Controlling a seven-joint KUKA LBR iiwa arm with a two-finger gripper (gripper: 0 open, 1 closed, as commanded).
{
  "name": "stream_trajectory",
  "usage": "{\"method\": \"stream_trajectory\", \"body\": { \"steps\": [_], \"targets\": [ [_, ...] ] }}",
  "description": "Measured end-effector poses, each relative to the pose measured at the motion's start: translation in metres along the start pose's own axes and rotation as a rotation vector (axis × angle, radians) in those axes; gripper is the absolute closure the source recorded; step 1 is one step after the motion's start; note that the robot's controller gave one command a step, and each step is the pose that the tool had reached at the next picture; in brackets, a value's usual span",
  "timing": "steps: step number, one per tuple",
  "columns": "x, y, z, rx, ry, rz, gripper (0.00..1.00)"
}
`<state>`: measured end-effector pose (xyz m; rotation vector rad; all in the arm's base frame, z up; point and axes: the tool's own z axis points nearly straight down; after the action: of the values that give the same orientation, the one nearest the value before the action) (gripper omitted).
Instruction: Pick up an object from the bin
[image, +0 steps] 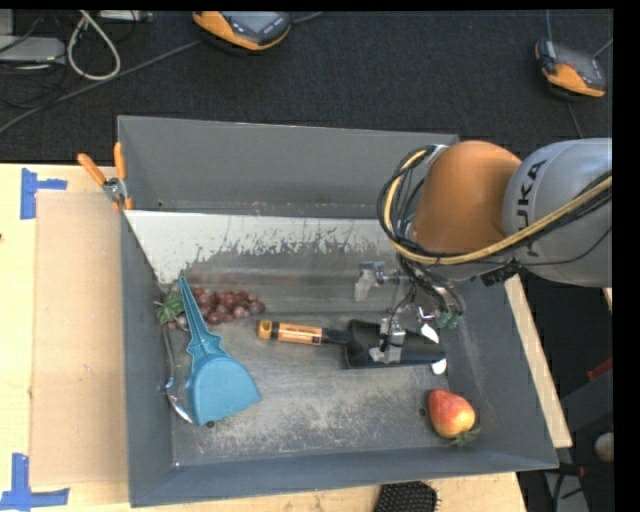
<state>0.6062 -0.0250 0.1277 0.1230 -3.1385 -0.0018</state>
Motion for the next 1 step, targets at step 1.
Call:
{"method": "stream_trajectory", "body": {
  "steps": [1],
  "targets": [
    [0.0041,-0.0061,0.0465,-0.001,-0.004,0.013,0.00]
  ]
}}
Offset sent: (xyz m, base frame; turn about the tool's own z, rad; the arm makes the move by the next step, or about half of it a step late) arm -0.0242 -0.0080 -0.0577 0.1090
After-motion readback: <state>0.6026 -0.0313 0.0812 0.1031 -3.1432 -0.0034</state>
